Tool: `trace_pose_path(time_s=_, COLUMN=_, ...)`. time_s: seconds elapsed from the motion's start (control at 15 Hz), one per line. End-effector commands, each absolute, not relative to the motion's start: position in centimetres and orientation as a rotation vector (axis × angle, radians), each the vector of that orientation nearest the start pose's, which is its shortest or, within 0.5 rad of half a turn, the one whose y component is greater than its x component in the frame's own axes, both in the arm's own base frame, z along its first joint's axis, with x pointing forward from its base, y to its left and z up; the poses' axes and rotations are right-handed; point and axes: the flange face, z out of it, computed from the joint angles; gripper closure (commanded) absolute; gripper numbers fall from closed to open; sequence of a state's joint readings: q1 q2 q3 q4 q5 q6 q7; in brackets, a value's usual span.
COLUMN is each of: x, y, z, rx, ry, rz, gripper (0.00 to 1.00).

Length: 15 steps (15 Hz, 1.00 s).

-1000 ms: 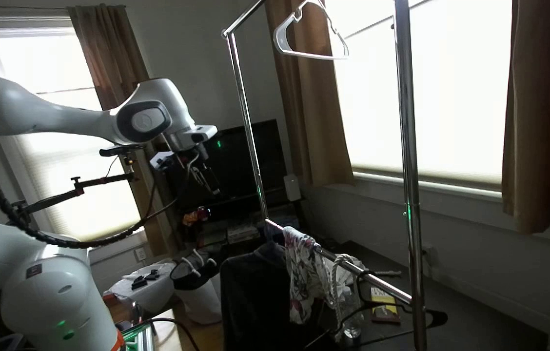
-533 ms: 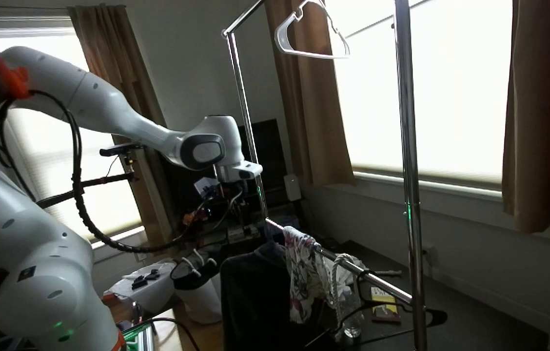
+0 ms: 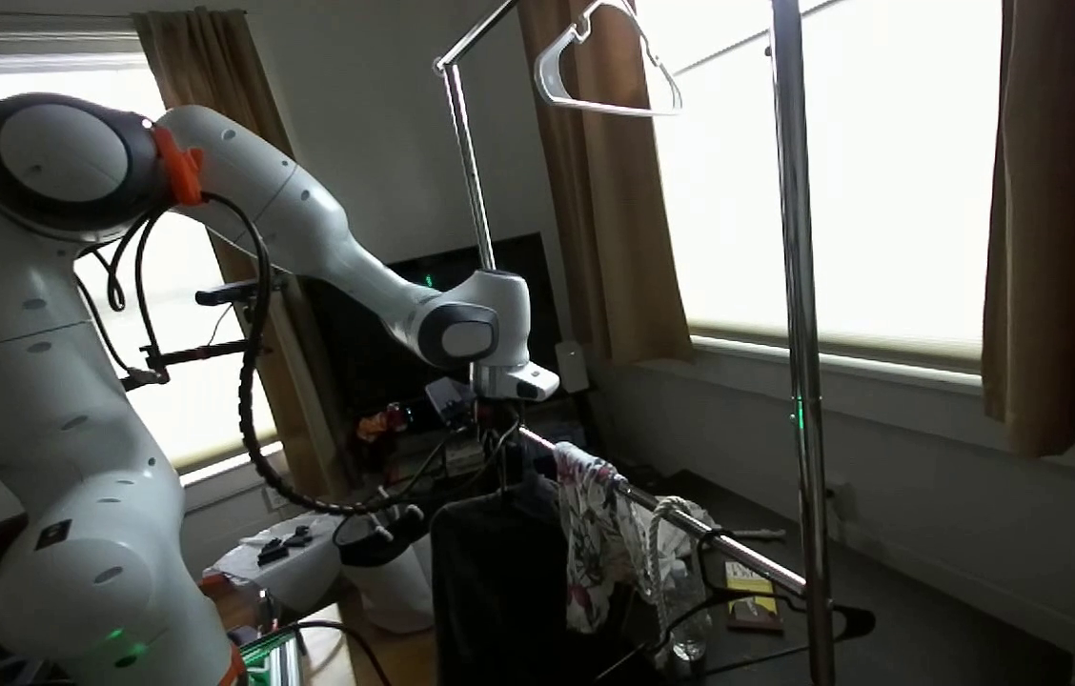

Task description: Put the clothing on the top clothing rack

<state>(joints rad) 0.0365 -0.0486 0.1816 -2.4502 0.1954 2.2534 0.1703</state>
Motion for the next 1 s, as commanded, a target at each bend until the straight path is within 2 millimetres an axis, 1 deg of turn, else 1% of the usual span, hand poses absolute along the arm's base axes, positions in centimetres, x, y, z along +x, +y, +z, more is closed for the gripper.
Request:
trace_pose_path(time_s=0.0, x=45.1, y=9.7, z=27.8, rx=-3.031, ry=0.089, rz=0.187, gripper=0.00)
trace_pose_path(time_s=0.07, x=45.2, y=8.9, z=25.7, rx=-3.025, ry=0.064, rz=0.180, gripper=0.00)
trace_pose_path(time_s=0.13, x=45.1, y=8.3, z=24.0, rx=-3.034, ry=0.044, rz=0.167, gripper=0.00)
trace_pose_path(time_s=0.27, x=44.8, y=7.1, z=20.2, rx=-3.024, ry=0.056, rz=0.139, gripper=0.00)
trace_pose_path(time_s=0.33, x=44.7, y=6.9, z=18.4, rx=-3.017, ry=0.053, rz=0.098, gripper=0.00)
trace_pose_path(time_s=0.4, x=44.6, y=6.9, z=16.6, rx=-3.015, ry=0.048, rz=0.071, gripper=0.00)
trace_pose_path(time_s=0.53, x=44.2, y=8.2, z=13.7, rx=-2.995, ry=-0.007, rz=0.012, gripper=0.00)
trace_pose_path(time_s=0.6, x=43.7, y=8.9, z=12.1, rx=-2.977, ry=-0.017, rz=0.005, gripper=0.00)
trace_pose_path(time_s=0.67, x=43.5, y=9.4, z=10.9, rx=-2.958, ry=-0.019, rz=-0.002, gripper=0.00)
trace_pose_path(time_s=0.73, x=43.2, y=9.8, z=10.5, rx=-2.935, ry=-0.039, rz=0.019, gripper=0.00)
trace_pose_path(time_s=0.8, x=43.3, y=9.5, z=11.9, rx=-2.979, ry=-0.030, rz=0.013, gripper=0.00)
trace_pose_path(time_s=0.87, x=43.0, y=9.9, z=11.2, rx=-2.971, ry=-0.041, rz=0.026, gripper=0.00)
trace_pose_path(time_s=0.93, x=43.1, y=9.9, z=11.0, rx=-2.972, ry=-0.040, rz=0.028, gripper=0.00)
